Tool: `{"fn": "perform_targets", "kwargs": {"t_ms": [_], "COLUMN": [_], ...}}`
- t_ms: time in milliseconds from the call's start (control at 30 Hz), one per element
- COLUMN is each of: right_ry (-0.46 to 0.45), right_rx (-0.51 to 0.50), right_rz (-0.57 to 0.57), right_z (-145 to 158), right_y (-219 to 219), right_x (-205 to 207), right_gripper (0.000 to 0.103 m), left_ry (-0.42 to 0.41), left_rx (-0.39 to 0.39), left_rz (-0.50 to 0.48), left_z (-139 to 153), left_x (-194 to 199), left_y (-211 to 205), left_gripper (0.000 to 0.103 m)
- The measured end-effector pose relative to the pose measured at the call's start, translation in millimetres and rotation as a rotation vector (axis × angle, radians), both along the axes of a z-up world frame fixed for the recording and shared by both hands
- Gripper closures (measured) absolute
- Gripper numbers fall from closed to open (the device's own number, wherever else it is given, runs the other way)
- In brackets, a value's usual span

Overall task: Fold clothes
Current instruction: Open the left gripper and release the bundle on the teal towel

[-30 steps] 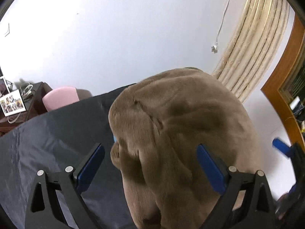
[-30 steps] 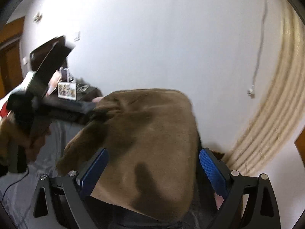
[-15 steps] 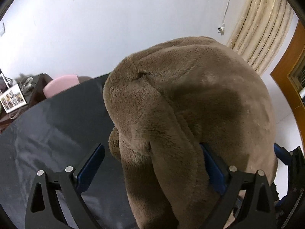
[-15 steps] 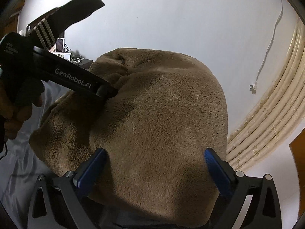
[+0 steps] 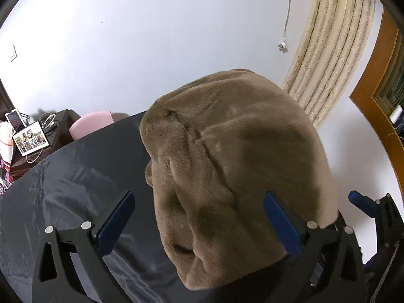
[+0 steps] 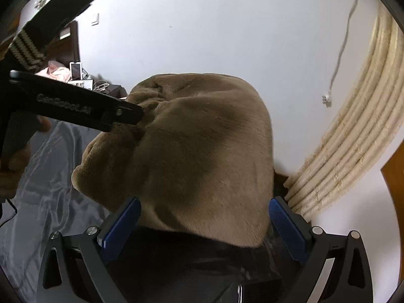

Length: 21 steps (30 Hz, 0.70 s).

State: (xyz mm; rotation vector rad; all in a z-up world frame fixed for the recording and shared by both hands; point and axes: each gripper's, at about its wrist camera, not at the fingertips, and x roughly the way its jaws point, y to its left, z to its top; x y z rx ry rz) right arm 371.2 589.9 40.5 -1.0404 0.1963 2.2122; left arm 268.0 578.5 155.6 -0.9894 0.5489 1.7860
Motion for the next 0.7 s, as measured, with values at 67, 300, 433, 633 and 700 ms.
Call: {"fn": "perform_targets", "kwargs": {"t_ms": [67,300,433,633,700], "right_ry": [0.014,0.028,0.036,0.042,0.041], "right_rx": [-0.017,-0.011,0.003,0.002,0.002], "right_rz": [-0.018,-0.056,-0.075,-0.096,-0.098], "right_z": [3.5,18.9,28.1,31.6,31.7], "right_y": [0.9,-1.3,-2.9,-4.1,-4.8], "right_x": [5.2,20.2,27.8,36.3,37.8], "right_gripper": [0.000,0.000,0.000,0.000,0.000], "left_ry": [-0.008,-0.022,-0.013,0.021,0.034], "left_rx": [-0.012,-0.022,-0.007,0.030,0.036], "left_rz": [0.001,-0.014,-0.031,-0.040,-0.041], "left_z": [-1.3,0.4,11.6,20.6,20.6], "left_x": [1.6,17.3,24.1,25.9,26.1], "left_y": [-1.2,-2.1,-4.9,-9.9,-11.4], "left_gripper": [0.001,0.001,0.001,0.001,0.001]}}
